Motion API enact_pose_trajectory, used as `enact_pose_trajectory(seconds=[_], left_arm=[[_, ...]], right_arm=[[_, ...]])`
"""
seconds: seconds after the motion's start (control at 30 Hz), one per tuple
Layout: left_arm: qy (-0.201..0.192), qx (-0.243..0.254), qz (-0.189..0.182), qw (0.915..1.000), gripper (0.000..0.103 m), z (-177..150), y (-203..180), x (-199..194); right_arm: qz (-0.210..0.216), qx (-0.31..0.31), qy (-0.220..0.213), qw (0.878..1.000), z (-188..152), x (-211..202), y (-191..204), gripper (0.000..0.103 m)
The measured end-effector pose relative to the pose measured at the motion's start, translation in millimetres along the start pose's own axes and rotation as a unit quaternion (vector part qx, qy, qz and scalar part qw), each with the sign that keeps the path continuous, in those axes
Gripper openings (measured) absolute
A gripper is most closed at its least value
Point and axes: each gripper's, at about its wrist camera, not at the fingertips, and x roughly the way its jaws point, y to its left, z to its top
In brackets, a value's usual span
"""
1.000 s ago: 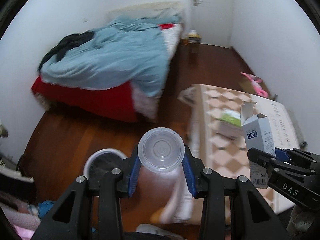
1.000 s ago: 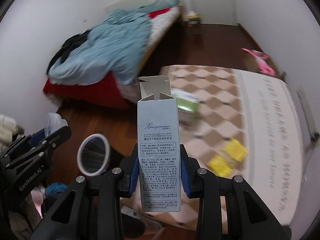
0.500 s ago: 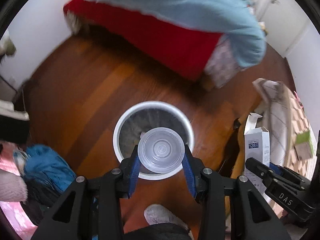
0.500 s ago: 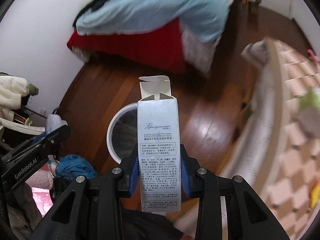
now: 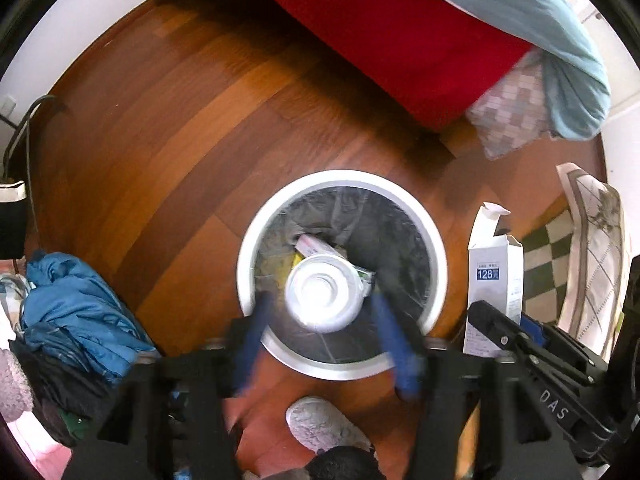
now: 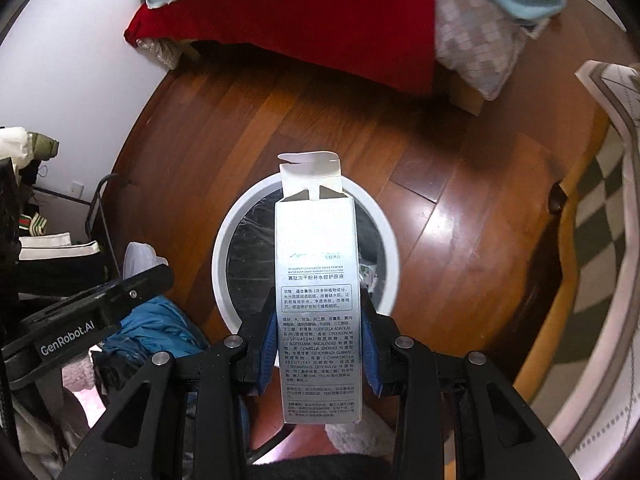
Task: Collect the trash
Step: 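Carry box and lid over the bin and open both tools, then move both tools back toward the table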
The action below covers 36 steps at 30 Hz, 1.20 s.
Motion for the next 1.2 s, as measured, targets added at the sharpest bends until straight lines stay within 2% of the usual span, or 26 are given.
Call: enact_pose_trajectory(seconds=[0.03,0.13,0.2,0.27,0.3,0.43,0.73,0.9,1.2], left_arm=[[-0.006,-0.006,0.003,1.0,0.085,-0.7,3.4,-0.8],[-0.012,-0.017,0.022,0.9995,0.095,-1.8,13.4,-1.3],[-0.016,-0.019,0.041,0.9988,0.098,-3.8,18.6,-1.8],[-0.023,-0.017,0.056,0.998,0.098,-7.4,22.8,-5.3],[-0.027,-0.015,0.063,0.9975,0.098,-8.8,23.5,-6.6],[-0.042,-0.008,0.088,0.9953,0.098,-17.1,27.0,-15.4],[-0.072,0.0,0.105,0.9919,0.098,-36.8,25.2,-48.1],[-0.092,0.009,0.111,0.9894,0.098,-55.9,18.6,-73.0],[-0.128,0.017,0.1,0.9866,0.098,-90.8,1.8,-122.8]], right_arm=[[0.0,-0.003,0.003,1.0,3.6,7.5,2.5,0.037],[0.001,-0.011,0.01,1.0,12.3,21.5,5.8,0.04],[-0.003,-0.012,0.014,1.0,17.9,29.9,5.9,0.05],[-0.009,-0.008,0.022,1.0,20.6,39.5,5.9,0.095],[-0.012,-0.005,0.021,1.0,21.2,41.6,4.1,0.1],[-0.051,-0.026,0.018,0.998,16.6,44.5,8.1,0.101],[-0.075,-0.059,0.002,0.995,2.0,17.7,22.0,0.101],[-0.075,-0.061,-0.008,0.995,-12.4,-11.9,27.5,0.101],[-0.084,-0.07,-0.049,0.993,-47.4,-80.0,32.8,0.101]])
